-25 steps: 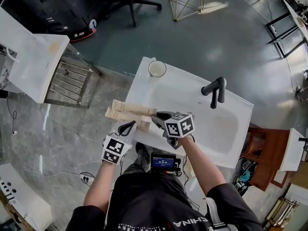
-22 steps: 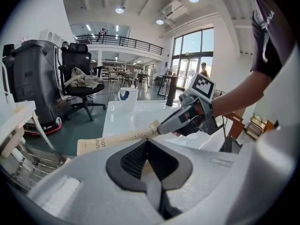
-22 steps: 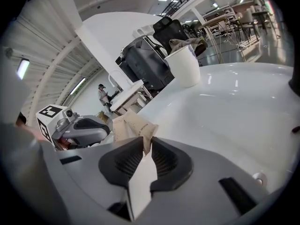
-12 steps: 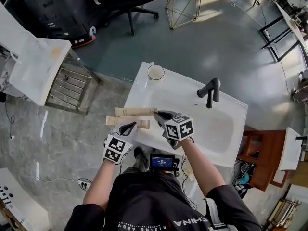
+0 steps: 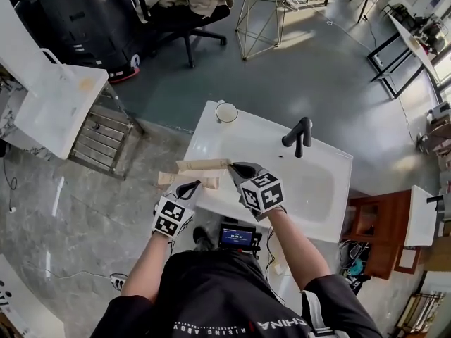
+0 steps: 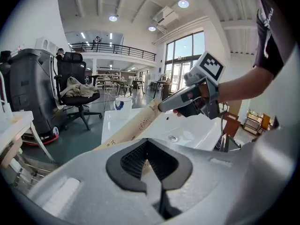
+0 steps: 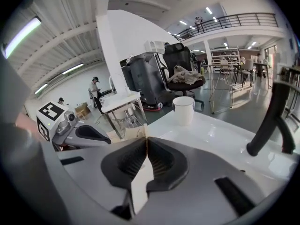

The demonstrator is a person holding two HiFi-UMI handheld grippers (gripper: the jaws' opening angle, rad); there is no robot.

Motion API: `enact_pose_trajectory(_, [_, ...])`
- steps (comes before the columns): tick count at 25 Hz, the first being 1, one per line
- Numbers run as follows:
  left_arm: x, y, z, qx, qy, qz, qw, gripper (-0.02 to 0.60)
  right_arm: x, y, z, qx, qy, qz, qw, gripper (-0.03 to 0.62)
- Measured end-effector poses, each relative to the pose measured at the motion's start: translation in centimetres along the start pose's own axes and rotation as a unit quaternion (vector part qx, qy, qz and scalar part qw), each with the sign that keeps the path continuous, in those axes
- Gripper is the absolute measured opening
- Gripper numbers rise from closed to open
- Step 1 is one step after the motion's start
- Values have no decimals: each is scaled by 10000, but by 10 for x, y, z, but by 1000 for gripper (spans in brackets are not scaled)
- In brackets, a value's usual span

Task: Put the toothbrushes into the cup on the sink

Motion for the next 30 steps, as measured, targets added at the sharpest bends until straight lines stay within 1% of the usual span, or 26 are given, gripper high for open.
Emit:
enact_pose_trajectory(4, [-11,3,-12,107,212,-7,9997,-3,-20,-13,-14,-448,9,338,9984,18])
enact_pose_trajectory(9, [-23,9,-22,242,425,-18,9988,-3,-43,-25,-29,-904,107,727,9932,17])
enact_pose_trajectory(13, [-31,15,-28,300,556,7,9980,-3,-55,-35,-32,-1151,103,943,9888,15])
enact_pose_trajectory(17, [-36,19,-36,365,650,30,9972,-3,-65,-39,-35,-1296,91,1052,9859,15])
enact_pose_trajectory(23, [-37,13,-56,435,655,-20,9969,-3,-82,-32,-48,-1483,76,1237,9812,15])
enact_pose_trajectory(27, [-36,2,-81,466,661,-42,9967,-3,-99,-21,-70,-1669,83,1425,9756,15])
enact_pose_trajectory(30, [-31,-5,-101,544,651,7,9964,-3,-110,-8,-92,-1879,94,1632,9685,15])
Point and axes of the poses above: the fingertips, and each gripper's own axes: x forward along the fingers, y to its right, z out of its underside, the point moved 1 cm from there along -x, backward along the fingers, and after that the axes turned 9 degrees about -y, right-handed, at the moved point
